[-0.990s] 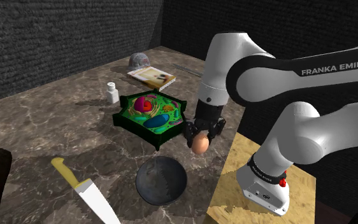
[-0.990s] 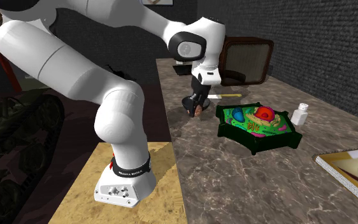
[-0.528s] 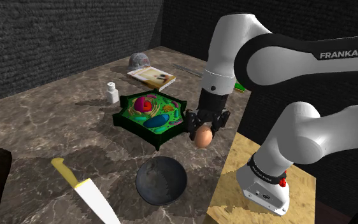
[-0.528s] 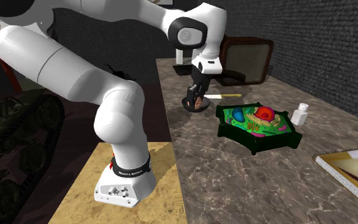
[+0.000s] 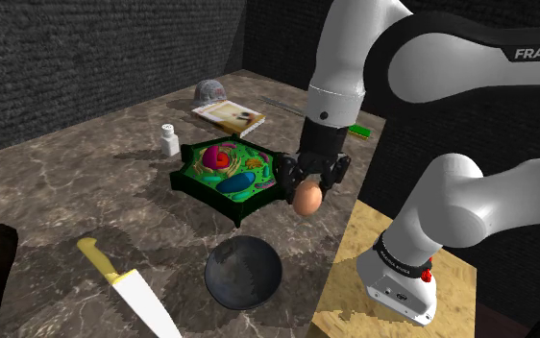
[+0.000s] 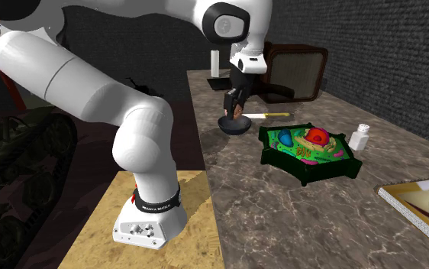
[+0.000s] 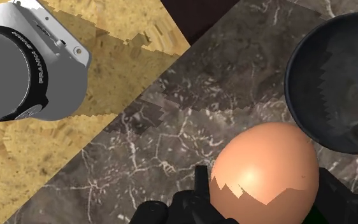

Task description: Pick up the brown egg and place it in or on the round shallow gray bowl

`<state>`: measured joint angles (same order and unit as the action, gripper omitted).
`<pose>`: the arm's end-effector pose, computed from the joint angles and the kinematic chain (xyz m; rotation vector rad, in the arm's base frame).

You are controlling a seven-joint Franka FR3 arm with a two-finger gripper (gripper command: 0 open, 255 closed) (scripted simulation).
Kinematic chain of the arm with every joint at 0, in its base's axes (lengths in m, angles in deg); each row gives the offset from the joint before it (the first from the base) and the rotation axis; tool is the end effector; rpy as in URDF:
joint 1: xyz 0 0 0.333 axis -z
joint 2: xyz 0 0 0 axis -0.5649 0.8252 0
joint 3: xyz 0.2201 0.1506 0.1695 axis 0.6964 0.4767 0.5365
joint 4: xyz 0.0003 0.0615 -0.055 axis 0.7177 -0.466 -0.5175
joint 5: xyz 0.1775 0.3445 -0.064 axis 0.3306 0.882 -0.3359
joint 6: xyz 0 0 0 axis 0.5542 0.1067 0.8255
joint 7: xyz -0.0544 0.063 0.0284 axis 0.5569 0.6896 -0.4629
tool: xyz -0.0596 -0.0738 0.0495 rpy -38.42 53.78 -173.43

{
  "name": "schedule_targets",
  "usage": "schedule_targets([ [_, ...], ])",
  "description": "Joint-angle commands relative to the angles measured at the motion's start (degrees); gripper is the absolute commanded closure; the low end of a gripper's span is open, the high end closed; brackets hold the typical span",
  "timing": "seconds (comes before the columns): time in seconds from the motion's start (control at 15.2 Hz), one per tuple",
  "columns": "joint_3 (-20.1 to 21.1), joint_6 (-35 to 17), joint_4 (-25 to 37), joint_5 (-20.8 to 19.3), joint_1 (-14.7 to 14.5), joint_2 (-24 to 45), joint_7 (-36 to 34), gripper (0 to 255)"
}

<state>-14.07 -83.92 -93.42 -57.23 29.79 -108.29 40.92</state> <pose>0.2471 0.1760 0.4476 -2.9029 0.8765 0.2057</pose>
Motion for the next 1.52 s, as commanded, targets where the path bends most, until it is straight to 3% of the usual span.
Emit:
schedule_targets([
  [0.0,2.93,-2.03,2.09,1.66,-0.32,3.27,-2.16,255],
  [0.59,16.95,-9.31,15.5,4.16,1.45,18.97,-13.99,255],
  [1.45,21.96,-21.23,9.13,6.21,2.15,24.55,-12.56,255],
])
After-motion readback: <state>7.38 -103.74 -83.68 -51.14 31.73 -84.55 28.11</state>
